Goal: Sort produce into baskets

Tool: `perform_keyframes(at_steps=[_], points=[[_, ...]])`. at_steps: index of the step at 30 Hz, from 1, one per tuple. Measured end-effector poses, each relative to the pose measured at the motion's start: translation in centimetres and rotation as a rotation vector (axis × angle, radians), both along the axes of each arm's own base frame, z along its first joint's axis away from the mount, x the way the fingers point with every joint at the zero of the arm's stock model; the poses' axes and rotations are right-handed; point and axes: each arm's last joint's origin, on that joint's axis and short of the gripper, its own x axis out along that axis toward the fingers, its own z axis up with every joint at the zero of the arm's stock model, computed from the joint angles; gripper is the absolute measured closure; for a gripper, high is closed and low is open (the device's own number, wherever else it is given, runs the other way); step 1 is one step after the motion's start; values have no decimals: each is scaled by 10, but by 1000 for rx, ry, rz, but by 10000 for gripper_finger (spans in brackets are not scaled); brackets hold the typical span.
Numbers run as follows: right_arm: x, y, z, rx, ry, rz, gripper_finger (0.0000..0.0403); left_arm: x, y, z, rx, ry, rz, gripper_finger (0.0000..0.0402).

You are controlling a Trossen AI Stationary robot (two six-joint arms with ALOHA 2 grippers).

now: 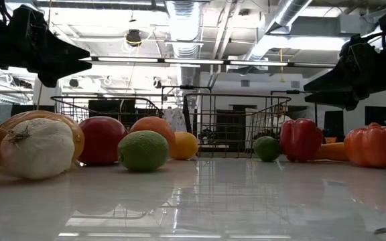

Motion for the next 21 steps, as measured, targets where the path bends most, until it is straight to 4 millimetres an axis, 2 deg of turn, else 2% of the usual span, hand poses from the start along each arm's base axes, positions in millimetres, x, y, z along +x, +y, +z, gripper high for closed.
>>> perform_keyframes(at_steps=[21], points=[[0, 0, 0, 0, 0, 0, 99, 0, 0, 0, -15, -6, -1, 203]])
